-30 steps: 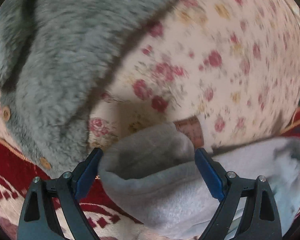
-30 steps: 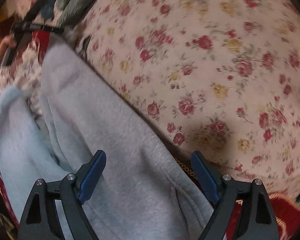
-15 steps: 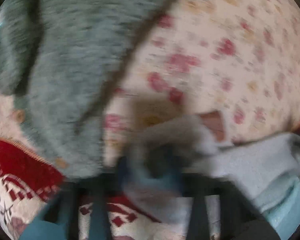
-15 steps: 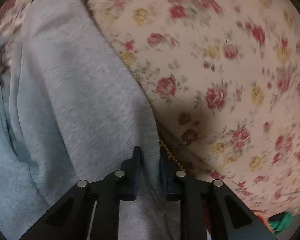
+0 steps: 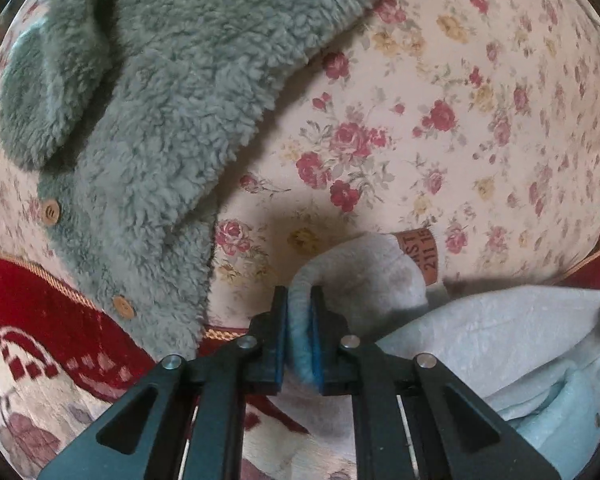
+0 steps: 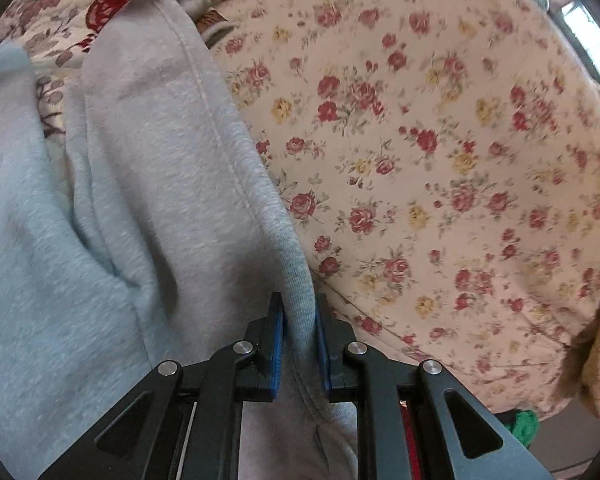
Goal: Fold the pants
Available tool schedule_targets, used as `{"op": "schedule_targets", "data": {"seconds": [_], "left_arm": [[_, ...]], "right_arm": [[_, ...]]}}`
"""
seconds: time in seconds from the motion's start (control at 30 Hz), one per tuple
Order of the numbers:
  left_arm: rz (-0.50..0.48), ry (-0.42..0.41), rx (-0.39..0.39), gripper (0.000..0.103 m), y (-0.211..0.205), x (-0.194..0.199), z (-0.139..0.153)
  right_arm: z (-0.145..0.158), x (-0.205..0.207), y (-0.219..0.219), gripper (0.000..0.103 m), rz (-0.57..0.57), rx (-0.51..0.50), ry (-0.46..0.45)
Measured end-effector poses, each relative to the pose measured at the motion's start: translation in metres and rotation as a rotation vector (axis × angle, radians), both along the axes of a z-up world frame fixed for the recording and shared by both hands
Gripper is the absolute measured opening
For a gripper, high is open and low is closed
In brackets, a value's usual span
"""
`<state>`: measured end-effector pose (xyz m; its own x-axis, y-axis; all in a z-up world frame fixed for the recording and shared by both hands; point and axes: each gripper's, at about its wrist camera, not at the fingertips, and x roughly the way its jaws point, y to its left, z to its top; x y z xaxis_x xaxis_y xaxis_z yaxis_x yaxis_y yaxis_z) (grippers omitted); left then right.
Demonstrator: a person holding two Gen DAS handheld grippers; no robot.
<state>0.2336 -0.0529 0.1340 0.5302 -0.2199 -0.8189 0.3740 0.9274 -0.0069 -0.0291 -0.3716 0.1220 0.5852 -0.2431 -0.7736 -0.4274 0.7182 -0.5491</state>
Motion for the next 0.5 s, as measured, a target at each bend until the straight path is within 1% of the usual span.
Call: {"op": "schedule_targets", "data": {"seconds": [0.1,0.17,0.3,0.4,0.47,0.5], "left_arm": [[0.043,-0.002,-0.039,0.01,0.013,-0.005,0.01],[0.07,-0.012,-0.062,0.01,0.022,-0.014,0.021],[0.131,-0.037,-0.143,0.01,0.052,-0.033,0.046],[0.14,-0.072,-0.216,0.01,0.071,-0.063,0.069],[0.144,-0.105,-0.263,0.01,0.086,-0.092,0.083],[0.146,-0.112,-0.287,0.01,0.093,-0.105,0.086]], "right_arm": [[0.005,-0.003,-0.001,0.014,-0.02,-0.033,-0.03],[0.018,-0.005,-0.002,0.014,-0.04,-0.026,-0.057],[0.047,-0.017,0.0,0.014,-0.054,-0.029,-0.127],[0.072,-0.04,0.002,0.013,-0.061,-0.016,-0.182],[0.089,-0.064,0.005,0.013,-0.065,-0.005,-0.219],[0.094,-0.073,0.007,0.013,-0.065,0.003,-0.228]]}}
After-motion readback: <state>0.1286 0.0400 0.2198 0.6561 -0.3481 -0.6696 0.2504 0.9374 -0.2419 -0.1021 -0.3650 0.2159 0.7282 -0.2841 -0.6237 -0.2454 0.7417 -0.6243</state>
